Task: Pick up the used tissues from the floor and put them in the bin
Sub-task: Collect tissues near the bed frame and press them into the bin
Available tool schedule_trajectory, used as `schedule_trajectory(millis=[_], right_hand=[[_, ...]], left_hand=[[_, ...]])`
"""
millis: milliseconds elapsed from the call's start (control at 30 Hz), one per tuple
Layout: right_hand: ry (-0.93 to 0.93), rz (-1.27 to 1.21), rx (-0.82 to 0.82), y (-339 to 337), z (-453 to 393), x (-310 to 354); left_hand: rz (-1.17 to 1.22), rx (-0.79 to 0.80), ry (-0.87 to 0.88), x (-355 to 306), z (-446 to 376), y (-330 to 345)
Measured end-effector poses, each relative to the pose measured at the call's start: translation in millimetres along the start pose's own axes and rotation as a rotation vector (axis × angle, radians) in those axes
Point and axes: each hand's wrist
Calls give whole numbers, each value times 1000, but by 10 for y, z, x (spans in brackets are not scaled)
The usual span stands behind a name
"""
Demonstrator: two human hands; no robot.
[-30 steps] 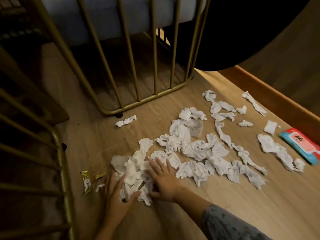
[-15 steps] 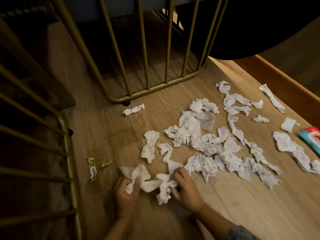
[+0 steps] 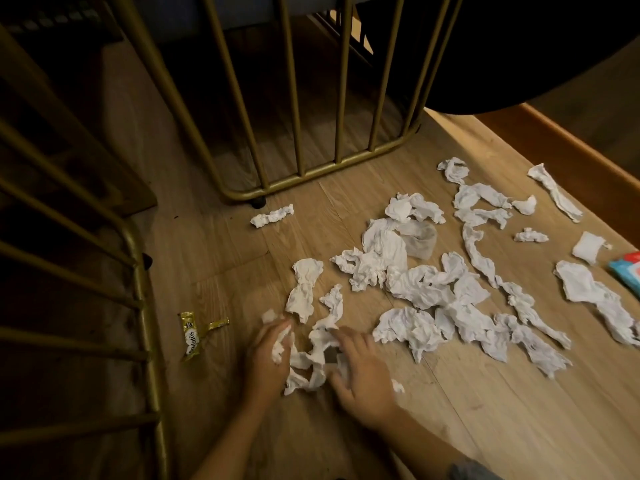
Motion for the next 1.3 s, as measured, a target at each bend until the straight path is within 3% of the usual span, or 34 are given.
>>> schedule_trajectory(millis=[133,300,433,600,800,900,1033,1133,1300], right_hand=[[-115,96,103,164,201,146],[-225,50,35,307,336,166],[-62,-189,18,208,199,156],[40,-330,-97,-118,-262,233],[-74,-358,-265,-955,-842,205],[0,-456,-432,-1477,-1026,144],[94,-484,-589,-2183,-1119,50],[24,-336,-639,-2725,-1023,-68],[-213,162,-600,-3674,-582,-522]], left_hand=[[-46,12,-18,113,338,-48],[-20,-182,-59,79,367,-131],[10,-316,-134,70,158,-133],[226,-281,-223,-239,-214,-103],[344,-87,-124,-995,-917,-55],[350,15,26,-1512,-1167,-27],[176,155,252,-2200,-1481,148],[-59,348,375,-2673,-1602,366],[-352,623,694,-3544,-1440,839]])
Point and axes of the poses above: each hand's wrist, its own z-axis away from the middle knuckle, its own y-axis out of the palm, x = y × z, and after that the axes turned 12 degrees about z, right-handed
